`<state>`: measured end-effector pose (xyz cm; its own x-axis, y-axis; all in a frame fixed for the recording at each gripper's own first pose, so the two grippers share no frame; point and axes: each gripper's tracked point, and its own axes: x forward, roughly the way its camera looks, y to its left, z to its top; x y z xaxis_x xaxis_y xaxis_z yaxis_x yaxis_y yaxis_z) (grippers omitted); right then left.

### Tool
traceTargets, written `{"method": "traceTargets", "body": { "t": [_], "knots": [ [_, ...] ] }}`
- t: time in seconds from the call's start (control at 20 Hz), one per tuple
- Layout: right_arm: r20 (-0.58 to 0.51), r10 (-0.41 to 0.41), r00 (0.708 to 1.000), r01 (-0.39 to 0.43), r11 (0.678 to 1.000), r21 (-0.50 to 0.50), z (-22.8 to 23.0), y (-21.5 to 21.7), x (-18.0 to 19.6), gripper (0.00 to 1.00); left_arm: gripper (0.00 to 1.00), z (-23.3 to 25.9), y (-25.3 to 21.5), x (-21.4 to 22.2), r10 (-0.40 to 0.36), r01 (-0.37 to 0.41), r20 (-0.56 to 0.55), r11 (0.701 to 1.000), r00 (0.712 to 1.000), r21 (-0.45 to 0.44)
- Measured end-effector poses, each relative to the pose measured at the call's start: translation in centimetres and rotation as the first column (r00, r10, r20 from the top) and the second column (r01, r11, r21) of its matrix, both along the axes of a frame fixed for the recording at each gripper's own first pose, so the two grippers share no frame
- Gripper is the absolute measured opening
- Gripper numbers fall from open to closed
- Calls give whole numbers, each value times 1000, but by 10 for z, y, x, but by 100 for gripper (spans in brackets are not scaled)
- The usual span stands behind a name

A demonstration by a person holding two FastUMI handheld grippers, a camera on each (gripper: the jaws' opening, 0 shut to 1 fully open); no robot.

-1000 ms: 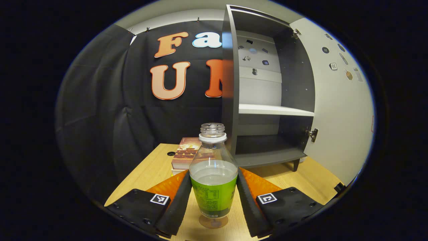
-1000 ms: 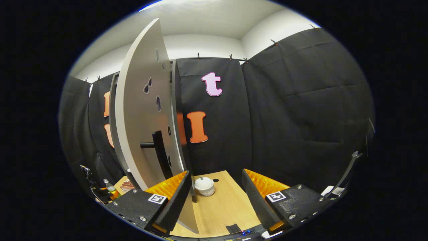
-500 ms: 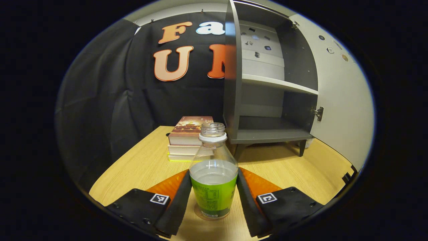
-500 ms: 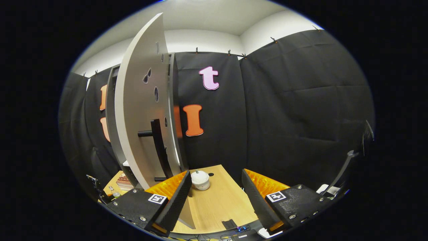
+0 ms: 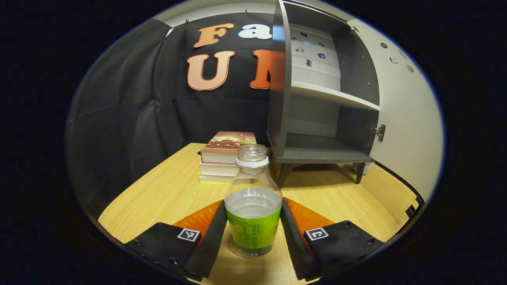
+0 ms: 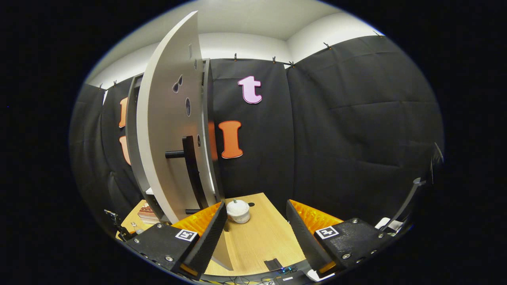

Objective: Open the cabinet door with the right hand, grasp the bottle in the cabinet with the left hand and place it on the coaster, then close the cabinet door with the right hand.

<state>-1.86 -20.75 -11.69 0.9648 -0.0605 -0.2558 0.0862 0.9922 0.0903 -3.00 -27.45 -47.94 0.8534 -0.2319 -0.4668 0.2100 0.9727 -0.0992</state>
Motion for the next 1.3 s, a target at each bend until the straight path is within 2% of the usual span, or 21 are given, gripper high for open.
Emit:
{"method": "traceTargets", "body": {
  "t": [0.2,0.7,0.75,0.8,0.95,1.15,1.3],
  "knots": [
    [-4,7,1000,-7,1000,8,-3,4,4,93,85,0,1,-3,5,-5,-9,1000,1000,14],
    [-17,18,1000,-18,999,31,-12,8,12,93,86,1,2,-7,-18,19,-15,997,1000,76],
    [-17,18,1000,-18,999,33,-12,7,12,99,86,2,1,-9,-22,24,-15,996,1000,81],
    [-18,19,1000,-18,999,35,-13,8,12,99,86,3,0,-9,-28,29,-16,996,999,84],
    [-23,19,1000,-18,999,45,-18,8,16,87,86,6,-1,-11,-40,41,-11,994,999,103],
    [-28,22,999,-20,998,64,-22,8,16,99,86,11,-4,-13,-66,67,-13,990,998,124],
    [-30,18,999,-17,998,55,-25,6,16,99,87,24,-5,-12,-76,74,9,988,997,136]
  ]
}}
